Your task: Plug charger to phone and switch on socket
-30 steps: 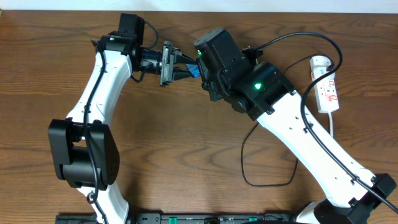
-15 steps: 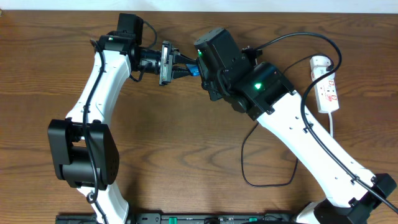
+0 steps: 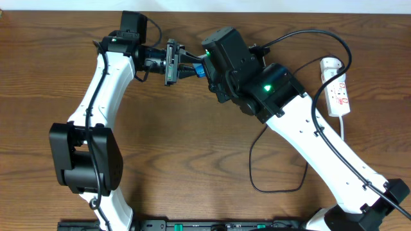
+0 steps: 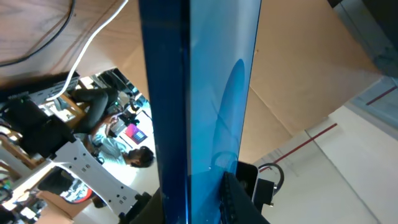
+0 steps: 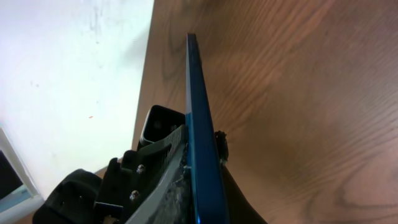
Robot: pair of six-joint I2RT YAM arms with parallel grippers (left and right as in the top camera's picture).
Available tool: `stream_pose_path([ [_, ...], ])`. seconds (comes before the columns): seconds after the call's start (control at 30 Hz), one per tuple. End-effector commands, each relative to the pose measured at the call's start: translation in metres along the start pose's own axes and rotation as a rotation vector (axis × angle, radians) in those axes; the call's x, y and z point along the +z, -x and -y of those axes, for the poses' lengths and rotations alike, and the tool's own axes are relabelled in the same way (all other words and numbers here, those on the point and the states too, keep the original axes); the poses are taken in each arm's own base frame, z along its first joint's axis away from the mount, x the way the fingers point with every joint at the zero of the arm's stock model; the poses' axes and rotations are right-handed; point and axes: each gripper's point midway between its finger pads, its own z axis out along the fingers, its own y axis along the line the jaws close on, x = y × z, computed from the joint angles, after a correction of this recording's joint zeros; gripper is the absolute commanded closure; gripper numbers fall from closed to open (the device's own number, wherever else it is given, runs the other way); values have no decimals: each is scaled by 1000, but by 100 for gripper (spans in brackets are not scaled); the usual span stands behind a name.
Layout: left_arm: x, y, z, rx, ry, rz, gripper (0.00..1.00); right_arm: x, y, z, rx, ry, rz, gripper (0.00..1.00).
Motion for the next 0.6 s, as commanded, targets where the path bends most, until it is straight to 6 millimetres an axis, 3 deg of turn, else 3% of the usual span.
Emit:
stream_pose_path([
  [0.0, 4, -5, 6, 99, 14, 27, 93, -10, -4, -9, -101, 33, -12, 98],
  [0.17, 4, -5, 7, 108, 12, 27, 93, -10, -5, -9, -102, 33, -13, 99],
  [0.3, 4, -6, 7, 99, 11, 24, 71, -10, -5, -9, -101, 34, -16, 99],
  [0.47, 4, -6, 7, 95, 11, 24, 28, -10, -5, -9, -101, 33, -16, 99],
  [0.57, 4, -6, 7, 70, 11, 24, 27, -10, -5, -9, -101, 34, -16, 99],
])
